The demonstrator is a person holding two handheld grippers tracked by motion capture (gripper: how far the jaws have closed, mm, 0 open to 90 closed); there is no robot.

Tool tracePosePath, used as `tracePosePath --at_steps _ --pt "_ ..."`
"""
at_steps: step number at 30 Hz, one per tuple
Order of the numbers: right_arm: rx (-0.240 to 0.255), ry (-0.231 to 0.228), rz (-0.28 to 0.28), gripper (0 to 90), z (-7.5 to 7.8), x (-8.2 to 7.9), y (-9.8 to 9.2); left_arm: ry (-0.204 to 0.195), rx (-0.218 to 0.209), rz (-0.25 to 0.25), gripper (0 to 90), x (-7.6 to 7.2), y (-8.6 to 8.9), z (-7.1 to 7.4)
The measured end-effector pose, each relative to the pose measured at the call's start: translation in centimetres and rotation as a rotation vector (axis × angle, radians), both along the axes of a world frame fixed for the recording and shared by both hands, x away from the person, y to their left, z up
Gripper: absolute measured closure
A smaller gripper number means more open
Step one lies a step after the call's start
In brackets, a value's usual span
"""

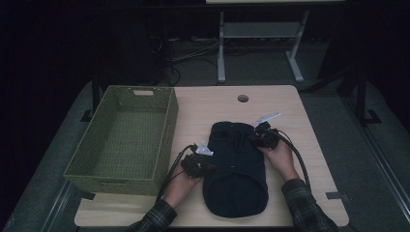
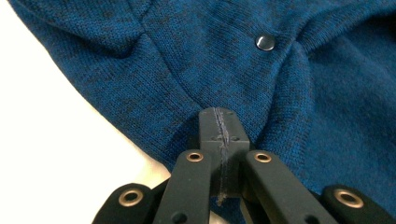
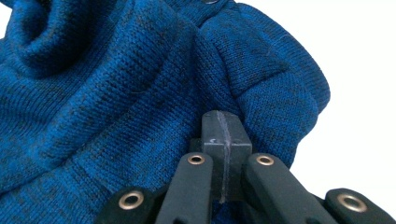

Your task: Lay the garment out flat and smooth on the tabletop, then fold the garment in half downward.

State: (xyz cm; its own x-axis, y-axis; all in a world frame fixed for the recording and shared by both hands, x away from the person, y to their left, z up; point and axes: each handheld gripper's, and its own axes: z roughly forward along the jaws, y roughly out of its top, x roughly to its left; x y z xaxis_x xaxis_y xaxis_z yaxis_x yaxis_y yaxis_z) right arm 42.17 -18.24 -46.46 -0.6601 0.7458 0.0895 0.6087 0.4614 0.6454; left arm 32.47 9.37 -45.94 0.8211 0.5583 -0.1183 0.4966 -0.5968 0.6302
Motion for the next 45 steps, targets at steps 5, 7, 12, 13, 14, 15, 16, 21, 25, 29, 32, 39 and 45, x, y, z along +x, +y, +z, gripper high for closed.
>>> tracePosePath --at_steps 5,7,12,13,14,15,16,21,25,29,32,39,45 --pt "-0.001 0.000 0.027 90.0 0.0 -0.6 1.0 0.007 0.013 0.018 90.0 -0.4 0.9 0.1" --pt "0.007 -0.003 0.024 90.0 -0.1 -0.9 0.8 0.013 0.003 0.022 89.9 -0.4 1.0 0.1" --pt "0.004 0.001 0.033 90.0 0.0 -0.9 0.8 0.036 -0.018 0.015 90.0 -0.9 0.6 0.0" --pt "-0.002 0.000 0.037 90.0 0.0 -0.9 0.8 0.031 -0.011 0.007 89.9 -0.9 0.6 0.0" --pt "-0.003 0.001 0.037 90.0 0.0 -0.9 0.8 0.031 -0.008 0.008 89.9 -0.9 0.5 0.1" --pt "-0.001 0.001 0.037 90.0 0.0 -0.9 0.8 0.033 -0.011 0.008 89.9 -0.9 0.6 0.1" --pt "0.001 -0.001 0.038 90.0 0.0 -0.9 0.7 0.030 -0.021 0.013 89.9 -0.8 0.6 0.1" --pt "0.020 -0.010 0.029 84.9 0.3 -0.9 0.3 0.009 -0.040 0.022 82.5 -0.3 0.8 1.0" --pt "0.039 -0.029 0.018 76.9 0.9 -0.9 0.0 -0.012 -0.081 0.041 72.0 0.6 1.1 1.8" --pt "0.061 -0.046 -0.002 67.8 1.5 -0.8 -0.6 -0.047 -0.095 0.053 59.8 1.7 1.3 2.8" --pt "0.070 -0.063 -0.017 62.5 1.7 -0.6 -0.9 -0.065 -0.113 0.071 53.0 2.8 1.2 3.6" --pt "0.061 -0.072 -0.019 59.3 2.6 0.4 -1.4 -0.095 -0.168 0.098 45.2 5.7 0.5 5.3" --pt "0.083 -0.055 -0.030 57.0 3.0 1.5 -1.7 -0.110 -0.214 0.137 44.3 8.6 0.4 6.1"
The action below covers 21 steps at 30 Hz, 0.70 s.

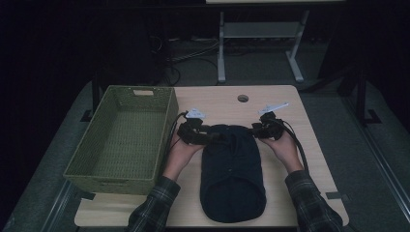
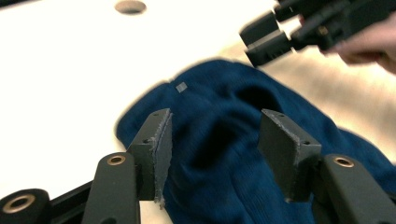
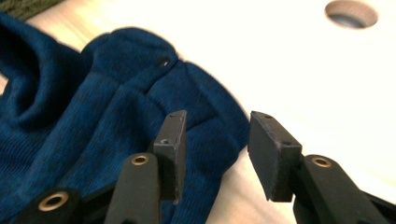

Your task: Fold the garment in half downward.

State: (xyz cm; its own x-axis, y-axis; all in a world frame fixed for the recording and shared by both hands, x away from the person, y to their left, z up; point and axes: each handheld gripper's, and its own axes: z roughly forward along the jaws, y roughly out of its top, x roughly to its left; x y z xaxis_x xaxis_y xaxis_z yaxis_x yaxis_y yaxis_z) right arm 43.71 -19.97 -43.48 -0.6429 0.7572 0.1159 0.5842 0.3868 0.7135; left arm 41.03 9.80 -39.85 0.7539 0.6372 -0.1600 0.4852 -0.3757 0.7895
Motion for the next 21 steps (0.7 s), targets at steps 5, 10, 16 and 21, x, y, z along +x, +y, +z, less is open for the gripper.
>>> tracePosePath --at_steps 5,10,16,21 --pt "0.021 0.028 0.000 54.9 0.1 1.1 -0.3 -0.019 -0.016 0.030 44.8 2.5 0.0 0.2" --pt "0.034 0.042 -0.014 56.7 -0.2 2.2 -0.2 -0.002 0.005 0.077 46.7 4.9 -0.4 -1.0" --pt "0.028 0.052 -0.033 58.7 -0.9 3.2 0.0 0.091 0.053 0.103 46.3 6.4 -0.5 -3.7" --pt "0.032 0.082 -0.051 59.2 -2.0 3.7 -0.1 0.140 0.085 0.111 45.1 6.6 -0.4 -5.2"
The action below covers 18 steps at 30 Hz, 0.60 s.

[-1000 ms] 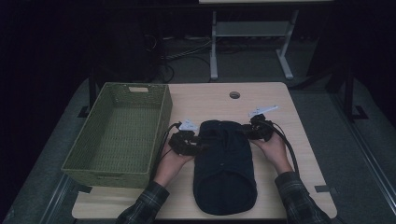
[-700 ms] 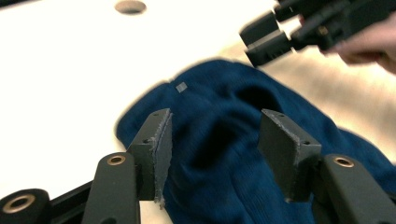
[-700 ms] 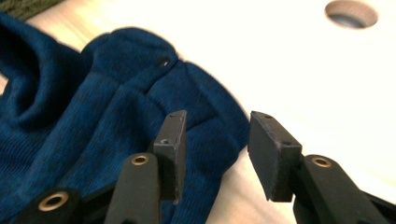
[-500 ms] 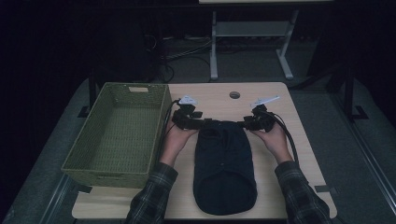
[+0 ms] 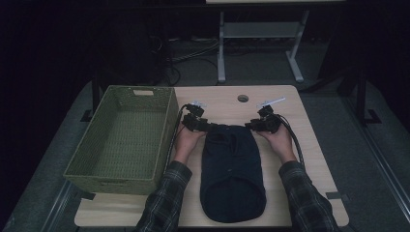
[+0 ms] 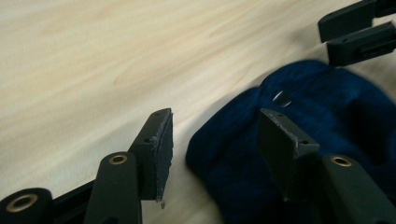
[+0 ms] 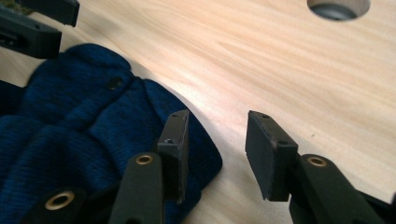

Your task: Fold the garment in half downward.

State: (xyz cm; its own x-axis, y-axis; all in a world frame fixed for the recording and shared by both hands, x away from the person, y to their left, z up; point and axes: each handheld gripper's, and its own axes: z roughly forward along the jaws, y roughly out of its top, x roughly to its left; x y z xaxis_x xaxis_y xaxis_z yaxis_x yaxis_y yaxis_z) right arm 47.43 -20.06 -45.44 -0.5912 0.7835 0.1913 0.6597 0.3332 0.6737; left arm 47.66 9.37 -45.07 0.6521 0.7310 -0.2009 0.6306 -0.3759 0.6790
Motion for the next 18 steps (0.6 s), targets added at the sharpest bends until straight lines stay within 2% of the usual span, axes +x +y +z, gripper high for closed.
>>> tracePosePath --at_steps 6,9,13,15,18 --pt "0.003 0.026 0.020 59.9 -0.6 0.1 0.4 0.021 0.009 -0.001 43.4 0.0 0.1 -0.8" --pt "0.016 0.053 0.030 60.2 -1.1 0.1 0.5 0.033 0.036 -0.018 44.4 -0.1 -0.3 -1.2" --pt "0.025 0.069 0.040 62.5 -1.3 0.2 0.5 0.028 0.040 -0.037 53.8 -0.2 -0.5 -1.3" --pt "0.016 0.075 0.050 66.0 -1.3 0.1 0.6 0.024 0.051 -0.044 58.7 -0.2 -0.6 -1.2" --pt "0.020 0.078 0.055 71.1 -1.3 0.1 0.7 0.029 0.045 -0.049 66.2 -0.2 -0.6 -1.3"
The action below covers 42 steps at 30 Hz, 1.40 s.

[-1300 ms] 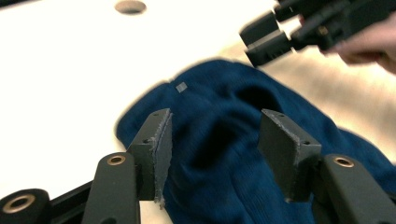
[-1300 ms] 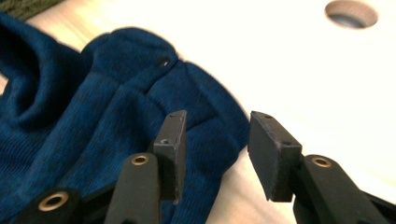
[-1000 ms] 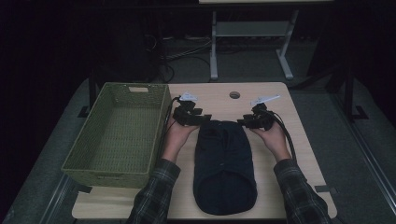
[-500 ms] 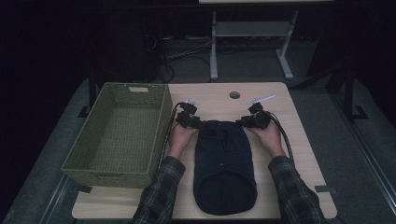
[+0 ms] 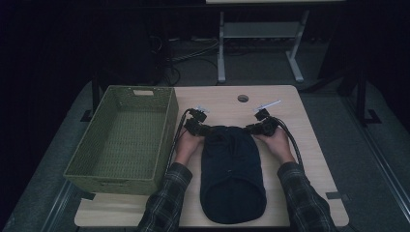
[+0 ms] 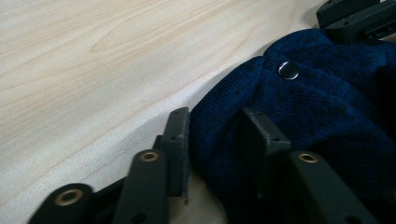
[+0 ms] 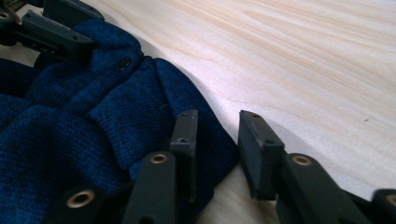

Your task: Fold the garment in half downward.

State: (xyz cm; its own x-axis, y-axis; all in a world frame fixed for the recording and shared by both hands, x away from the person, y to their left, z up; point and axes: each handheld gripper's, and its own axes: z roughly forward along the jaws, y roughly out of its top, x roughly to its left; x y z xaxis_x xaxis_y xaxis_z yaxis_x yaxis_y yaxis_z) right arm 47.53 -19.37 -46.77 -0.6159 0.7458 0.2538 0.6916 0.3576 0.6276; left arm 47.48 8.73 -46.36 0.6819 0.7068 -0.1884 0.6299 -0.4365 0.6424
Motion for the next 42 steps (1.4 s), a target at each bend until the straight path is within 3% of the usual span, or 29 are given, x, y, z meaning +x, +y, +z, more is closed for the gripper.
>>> tracePosePath --at_steps 5,9,14,23,35,38,42 --pt "0.004 0.003 0.017 84.7 0.0 0.0 0.1 0.013 -0.013 0.004 75.2 0.0 0.0 -0.1" --pt "-0.032 -0.015 0.021 87.2 0.3 -0.2 0.4 0.031 -0.035 0.024 76.7 0.1 0.2 0.0" --pt "-0.063 -0.060 0.007 87.9 1.1 -0.4 0.3 0.002 -0.066 0.022 76.8 0.0 0.3 0.7" --pt "-0.042 -0.164 -0.040 87.9 4.0 -0.9 -0.6 -0.108 -0.113 0.035 76.8 -0.2 -0.2 3.7" --pt "-0.022 -0.357 -0.077 87.9 10.7 -1.3 -0.8 -0.294 -0.169 0.050 76.3 -1.2 -0.3 9.5" --pt "-0.017 -0.372 -0.056 87.9 10.9 -2.1 -1.0 -0.320 -0.144 0.013 76.2 -2.1 -0.3 9.8" --pt "-0.002 -0.392 -0.029 87.8 10.2 -4.0 -1.4 -0.345 -0.152 -0.026 76.1 -3.8 -0.2 9.6"
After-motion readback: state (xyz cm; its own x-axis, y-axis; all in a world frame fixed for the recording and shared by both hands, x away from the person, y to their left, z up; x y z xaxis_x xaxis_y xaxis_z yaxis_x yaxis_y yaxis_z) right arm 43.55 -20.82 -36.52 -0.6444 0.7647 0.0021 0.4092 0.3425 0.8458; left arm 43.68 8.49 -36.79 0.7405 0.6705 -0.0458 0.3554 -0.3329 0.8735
